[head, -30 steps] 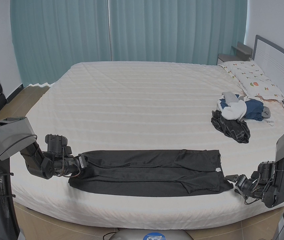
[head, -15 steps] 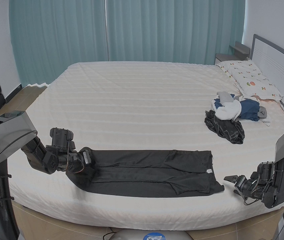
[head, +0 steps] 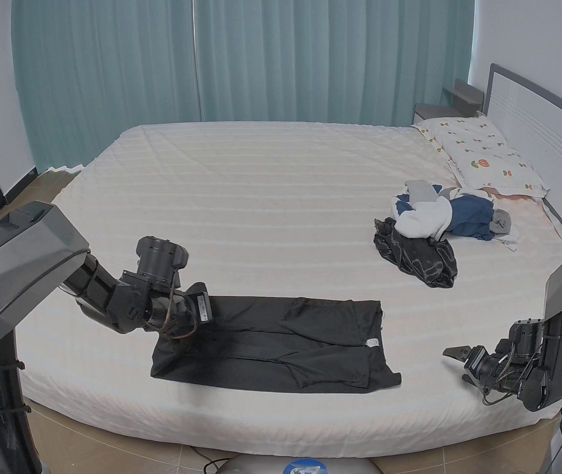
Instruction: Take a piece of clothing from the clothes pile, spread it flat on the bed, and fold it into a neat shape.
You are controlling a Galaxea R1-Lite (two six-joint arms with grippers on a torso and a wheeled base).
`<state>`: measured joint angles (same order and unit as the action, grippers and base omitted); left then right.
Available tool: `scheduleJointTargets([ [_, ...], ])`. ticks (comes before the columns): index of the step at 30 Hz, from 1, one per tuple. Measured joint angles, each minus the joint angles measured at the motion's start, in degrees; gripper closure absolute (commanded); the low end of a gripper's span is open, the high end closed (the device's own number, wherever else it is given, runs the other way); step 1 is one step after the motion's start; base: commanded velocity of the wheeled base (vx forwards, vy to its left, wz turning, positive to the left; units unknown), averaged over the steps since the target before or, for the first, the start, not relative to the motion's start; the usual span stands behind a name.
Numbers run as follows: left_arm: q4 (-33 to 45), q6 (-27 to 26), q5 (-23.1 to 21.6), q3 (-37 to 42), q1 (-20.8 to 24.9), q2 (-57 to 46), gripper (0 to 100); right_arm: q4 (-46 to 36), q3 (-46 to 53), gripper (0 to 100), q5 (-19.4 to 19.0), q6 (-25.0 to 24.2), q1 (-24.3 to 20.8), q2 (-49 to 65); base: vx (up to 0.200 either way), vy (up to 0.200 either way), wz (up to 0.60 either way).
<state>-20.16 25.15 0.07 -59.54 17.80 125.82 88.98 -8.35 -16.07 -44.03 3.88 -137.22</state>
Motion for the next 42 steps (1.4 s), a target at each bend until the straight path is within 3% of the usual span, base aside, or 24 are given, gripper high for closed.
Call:
scheduleJointTargets([
  [7,7.69,4.13,2.68,-6.19,5.05,0.06,100,0.00,0.00,0,0.01,0.07,-0.09,-0.05,0.000,-0.200,0.00],
  [17,15.27,9.31,3.16,-15.71,10.91,2.90,100,0.00,0.01,0,0.00,0.09,-0.22,-0.07,0.000,-0.200,0.00],
  [25,15.79,12.24,3.16,-20.77,12.50,6.81,100,0.02,0.00,0,0.00,0.09,-0.33,-0.16,0.000,-0.200,0.00],
  [35,15.57,17.36,2.30,-24.50,12.87,11.08,100,0.02,0.04,0,0.09,0.18,-0.41,-0.29,0.000,0.000,0.00],
  [36,15.37,17.46,2.33,-24.64,12.90,11.29,0,0.00,0.04,0,0.09,0.16,-0.41,-0.32,0.000,0.000,0.00],
  [42,15.08,20.99,2.08,-24.83,12.52,12.03,0,0.02,0.09,0,0.11,0.22,-0.46,-0.40,0.000,0.000,0.00],
])
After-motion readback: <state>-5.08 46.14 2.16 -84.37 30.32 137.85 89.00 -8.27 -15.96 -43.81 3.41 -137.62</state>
